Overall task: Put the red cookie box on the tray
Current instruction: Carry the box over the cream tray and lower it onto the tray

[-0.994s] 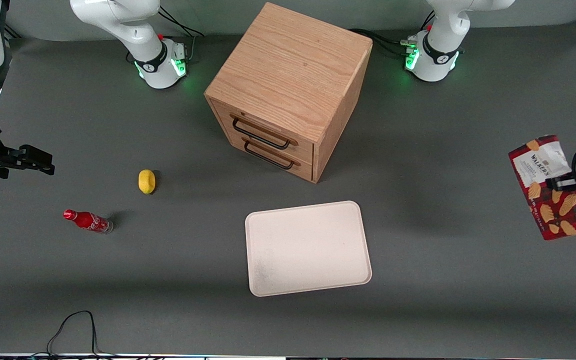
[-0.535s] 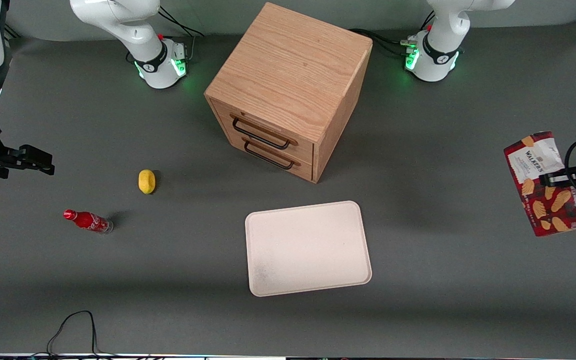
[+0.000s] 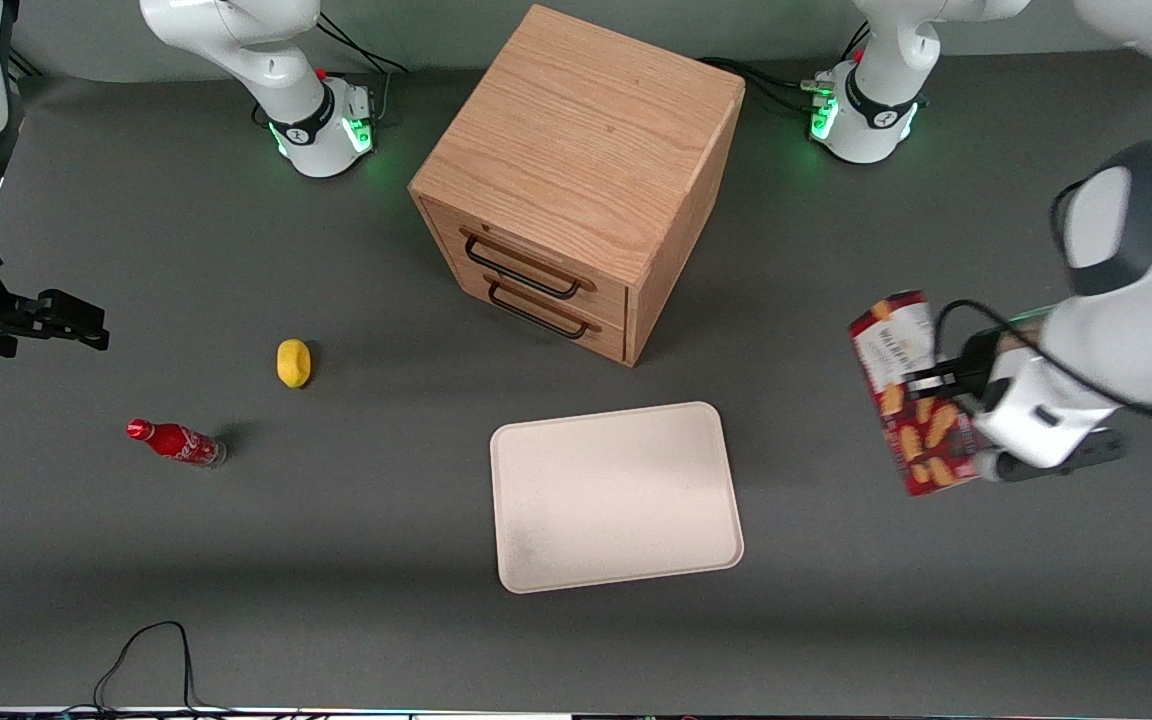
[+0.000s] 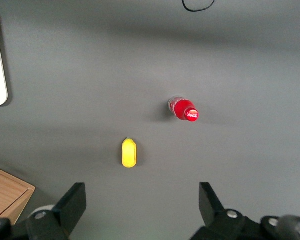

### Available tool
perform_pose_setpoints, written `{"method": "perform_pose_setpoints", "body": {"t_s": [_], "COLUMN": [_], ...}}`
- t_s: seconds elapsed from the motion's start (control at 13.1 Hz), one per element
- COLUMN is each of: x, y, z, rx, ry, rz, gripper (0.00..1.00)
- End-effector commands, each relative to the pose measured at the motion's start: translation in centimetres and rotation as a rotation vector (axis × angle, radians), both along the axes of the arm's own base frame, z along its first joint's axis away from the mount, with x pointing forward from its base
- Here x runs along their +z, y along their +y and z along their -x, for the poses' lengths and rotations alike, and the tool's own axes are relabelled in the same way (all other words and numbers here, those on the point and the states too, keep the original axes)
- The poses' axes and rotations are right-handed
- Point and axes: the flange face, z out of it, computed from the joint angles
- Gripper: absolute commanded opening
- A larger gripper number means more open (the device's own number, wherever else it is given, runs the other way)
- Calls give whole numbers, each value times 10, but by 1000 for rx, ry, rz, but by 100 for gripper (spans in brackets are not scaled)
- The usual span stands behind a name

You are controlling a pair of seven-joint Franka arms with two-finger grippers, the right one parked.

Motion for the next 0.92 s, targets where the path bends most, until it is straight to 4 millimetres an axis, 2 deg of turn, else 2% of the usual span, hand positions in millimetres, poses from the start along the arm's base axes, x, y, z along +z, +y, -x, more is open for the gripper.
{"method": "perform_pose_setpoints", "body": {"t_s": [0.0, 0.15, 0.38, 0.54, 0.84], "x": [-30, -52, -85, -113, -150], "y": [-47, -94, -146, -170, -173], "z": [-26, -31, -32, -30, -35], "rx": [-22, -41, -60, -97, -95], "ry": [-39, -73, -114, -143, -133], "rz": [6, -43, -30, -75, -90], "gripper": [0, 0, 0, 0, 0]}}
